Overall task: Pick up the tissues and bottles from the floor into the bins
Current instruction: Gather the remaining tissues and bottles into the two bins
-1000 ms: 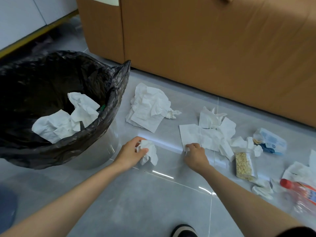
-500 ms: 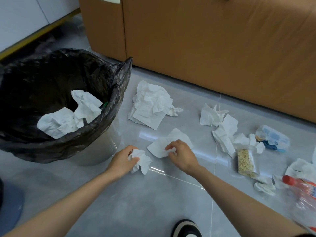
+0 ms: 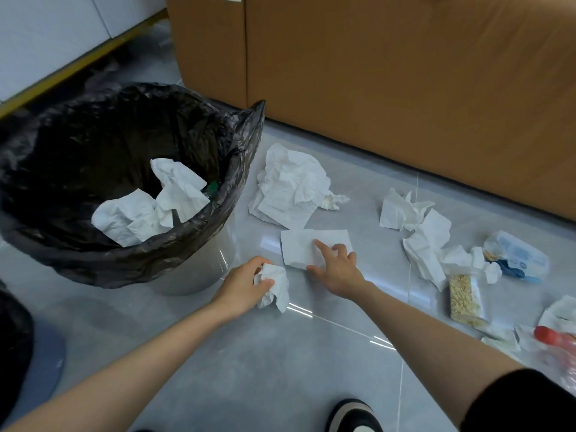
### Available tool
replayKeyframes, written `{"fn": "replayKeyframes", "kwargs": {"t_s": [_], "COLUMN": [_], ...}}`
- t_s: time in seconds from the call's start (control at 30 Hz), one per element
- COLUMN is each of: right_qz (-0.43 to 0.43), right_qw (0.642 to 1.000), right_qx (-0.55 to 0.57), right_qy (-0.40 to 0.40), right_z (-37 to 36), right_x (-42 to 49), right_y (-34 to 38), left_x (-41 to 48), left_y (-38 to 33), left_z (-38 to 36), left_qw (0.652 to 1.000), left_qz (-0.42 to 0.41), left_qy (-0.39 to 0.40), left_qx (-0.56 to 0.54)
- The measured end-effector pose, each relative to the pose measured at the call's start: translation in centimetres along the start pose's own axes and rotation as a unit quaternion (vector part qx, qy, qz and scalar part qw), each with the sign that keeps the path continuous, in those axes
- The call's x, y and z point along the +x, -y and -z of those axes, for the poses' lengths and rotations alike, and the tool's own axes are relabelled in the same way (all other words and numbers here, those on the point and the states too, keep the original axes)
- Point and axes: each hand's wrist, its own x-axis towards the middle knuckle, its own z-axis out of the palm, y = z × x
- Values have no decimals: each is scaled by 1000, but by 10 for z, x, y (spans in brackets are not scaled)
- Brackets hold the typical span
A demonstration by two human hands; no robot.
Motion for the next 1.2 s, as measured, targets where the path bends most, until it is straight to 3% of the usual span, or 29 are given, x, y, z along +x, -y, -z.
{"fn": "replayKeyframes", "kwargs": {"t_s": [0.13, 0.3, 0.43, 0.57, 0.67, 0.8, 0.93, 1.1, 1.2], "right_qz": [16, 9, -12, -43, -24, 63, 129, 190, 276], "right_qw": [999, 1000, 993, 922, 863, 811, 810, 826, 845], "right_qx": [-46, -13, 110, 349, 452, 541, 540, 491, 415], "right_qy": [-17, 9, -41, -163, -225, -213, -187, -201, -196], "right_z": [-6, -9, -4, 30, 72, 127, 149, 155, 156], "right_x": [-10, -12, -16, -24, -35, -64, -79, -83, -81], "right_y": [1, -6, 1, 13, 29, 64, 102, 159, 196], "left_x": [-4, -9, -12, -15, -24, -41, -50, -54, -61], "left_y": [-1, -2, -20, -69, -121, -180, -190, -161, -143], "left_z": [2, 5, 7, 9, 18, 50, 99, 147, 166], "left_qw": [1000, 1000, 999, 994, 986, 964, 946, 947, 938], "left_qz": [-9, -8, -27, -72, -140, -234, -265, -193, -153], "left_qy": [4, 3, -5, -19, -34, -84, -171, -255, -294], "left_qx": [0, 8, -19, -75, -87, -90, -80, 23, 103]}}
